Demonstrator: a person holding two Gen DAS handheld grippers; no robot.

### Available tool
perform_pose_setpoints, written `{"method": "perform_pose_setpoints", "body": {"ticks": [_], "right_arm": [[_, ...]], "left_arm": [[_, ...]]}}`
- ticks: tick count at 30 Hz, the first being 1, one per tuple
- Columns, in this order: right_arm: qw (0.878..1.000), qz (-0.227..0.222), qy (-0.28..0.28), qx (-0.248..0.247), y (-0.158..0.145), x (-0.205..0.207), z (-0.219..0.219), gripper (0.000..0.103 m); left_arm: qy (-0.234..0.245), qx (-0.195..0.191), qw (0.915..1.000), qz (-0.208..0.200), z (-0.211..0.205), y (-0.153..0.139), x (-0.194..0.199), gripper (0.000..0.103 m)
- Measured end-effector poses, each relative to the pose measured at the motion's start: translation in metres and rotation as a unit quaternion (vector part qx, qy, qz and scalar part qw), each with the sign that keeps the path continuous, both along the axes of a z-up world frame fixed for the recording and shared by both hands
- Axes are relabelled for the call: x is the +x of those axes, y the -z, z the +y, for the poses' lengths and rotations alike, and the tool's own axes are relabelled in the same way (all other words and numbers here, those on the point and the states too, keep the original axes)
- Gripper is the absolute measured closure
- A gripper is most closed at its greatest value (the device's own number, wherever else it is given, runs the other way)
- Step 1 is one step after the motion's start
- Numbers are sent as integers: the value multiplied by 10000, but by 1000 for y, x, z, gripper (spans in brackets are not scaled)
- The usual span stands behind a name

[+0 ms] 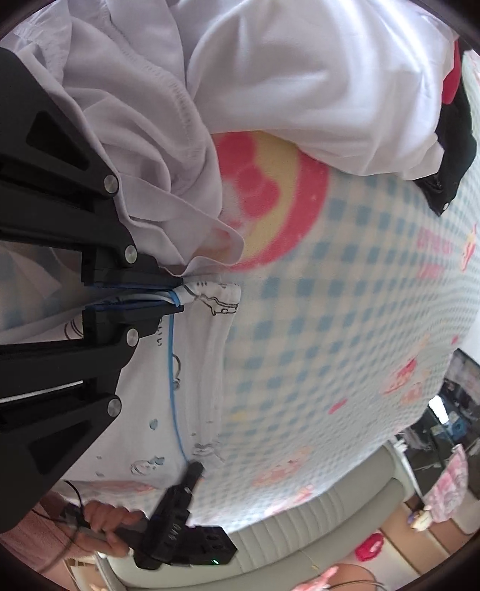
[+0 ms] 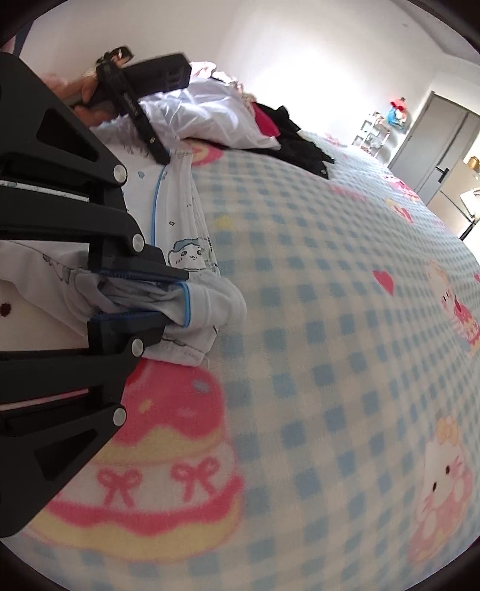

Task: Fold clothes

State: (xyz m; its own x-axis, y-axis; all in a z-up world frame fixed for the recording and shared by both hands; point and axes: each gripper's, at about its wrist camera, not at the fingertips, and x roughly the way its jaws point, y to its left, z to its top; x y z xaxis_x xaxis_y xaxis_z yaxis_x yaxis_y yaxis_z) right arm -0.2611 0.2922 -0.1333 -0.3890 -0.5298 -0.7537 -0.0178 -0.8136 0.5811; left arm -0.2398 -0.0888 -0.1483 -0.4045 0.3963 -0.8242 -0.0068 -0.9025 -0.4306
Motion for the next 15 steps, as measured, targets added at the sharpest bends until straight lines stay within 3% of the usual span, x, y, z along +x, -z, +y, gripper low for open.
{"method": "perform_pose_setpoints", "body": {"ticks": [2, 3, 6, 9, 12, 14, 15], "right_arm": [[10000, 43, 60, -22, -7, 2, 8, 86], [9999, 114, 44, 79, -13, 4, 8, 81], [9986, 320, -145, 398, -30, 10, -1, 79], [9947, 539, -528, 703, -39, 16, -25, 79], [9893, 376, -1069, 921, -29, 17, -57, 79], [9847, 142, -1156, 1298, -13, 15, -68, 80], [9834, 28, -1121, 1427, -6, 15, -67, 85]], "left_arm": [[3, -81, 10000, 24, 1, -7, 2, 84], [-13, -161, 9997, 167, 3, -15, 6, 84], [-56, -375, 9964, 753, 7, -41, 22, 84], [359, -302, 9946, 925, 29, -47, 25, 84], [815, -505, 9932, 656, 57, -29, 16, 84], [872, -691, 9927, 461, 61, -14, 7, 84], [783, -727, 9934, 412, 56, -12, 4, 84]]}}
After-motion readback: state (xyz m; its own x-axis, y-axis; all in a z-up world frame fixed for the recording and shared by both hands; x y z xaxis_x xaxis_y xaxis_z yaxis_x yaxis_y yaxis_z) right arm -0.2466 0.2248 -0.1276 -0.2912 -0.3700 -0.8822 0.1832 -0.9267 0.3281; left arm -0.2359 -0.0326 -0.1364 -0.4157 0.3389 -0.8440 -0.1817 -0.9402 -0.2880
